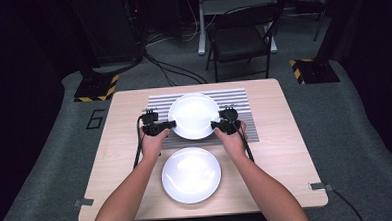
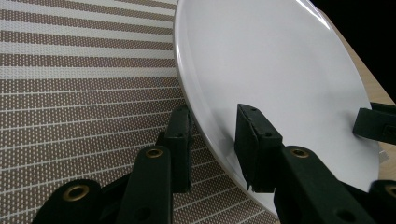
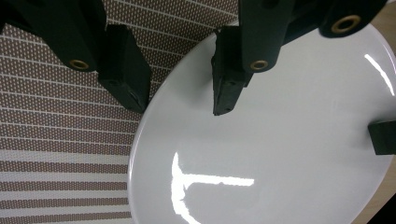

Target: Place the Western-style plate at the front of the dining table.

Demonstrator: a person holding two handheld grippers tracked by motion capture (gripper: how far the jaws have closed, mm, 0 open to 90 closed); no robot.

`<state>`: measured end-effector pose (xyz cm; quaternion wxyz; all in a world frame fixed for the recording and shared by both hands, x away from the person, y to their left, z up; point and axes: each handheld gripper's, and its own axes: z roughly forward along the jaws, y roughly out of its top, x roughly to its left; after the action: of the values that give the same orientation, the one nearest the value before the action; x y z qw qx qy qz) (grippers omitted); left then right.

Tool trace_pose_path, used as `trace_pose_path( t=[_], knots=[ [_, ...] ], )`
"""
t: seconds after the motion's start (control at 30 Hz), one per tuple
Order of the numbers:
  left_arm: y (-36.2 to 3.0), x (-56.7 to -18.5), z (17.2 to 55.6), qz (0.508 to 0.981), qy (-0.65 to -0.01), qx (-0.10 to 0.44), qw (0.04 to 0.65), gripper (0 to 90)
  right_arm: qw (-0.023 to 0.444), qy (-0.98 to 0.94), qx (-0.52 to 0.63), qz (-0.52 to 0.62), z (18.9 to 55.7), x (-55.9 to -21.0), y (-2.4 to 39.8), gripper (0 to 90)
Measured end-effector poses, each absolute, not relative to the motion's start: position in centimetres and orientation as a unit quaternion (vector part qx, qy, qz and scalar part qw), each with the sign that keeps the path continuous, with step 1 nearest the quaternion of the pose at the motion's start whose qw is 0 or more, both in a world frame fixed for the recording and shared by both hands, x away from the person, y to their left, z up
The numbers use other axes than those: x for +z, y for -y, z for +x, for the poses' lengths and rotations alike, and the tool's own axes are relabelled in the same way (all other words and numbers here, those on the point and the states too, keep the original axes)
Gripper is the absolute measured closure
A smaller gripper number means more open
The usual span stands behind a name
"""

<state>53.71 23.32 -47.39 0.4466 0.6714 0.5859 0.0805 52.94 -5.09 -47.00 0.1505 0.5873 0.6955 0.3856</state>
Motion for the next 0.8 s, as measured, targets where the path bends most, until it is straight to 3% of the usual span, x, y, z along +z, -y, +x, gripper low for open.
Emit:
trace_pose_path(
  t=[0.8],
  knots=[
    [-22.9,-48.9,54.9,0.664,-0.600,0.084,0.439,66.5,0.158,-0.699,0.372,0.590,53.8,-48.1,4.8,57.1]
  ],
)
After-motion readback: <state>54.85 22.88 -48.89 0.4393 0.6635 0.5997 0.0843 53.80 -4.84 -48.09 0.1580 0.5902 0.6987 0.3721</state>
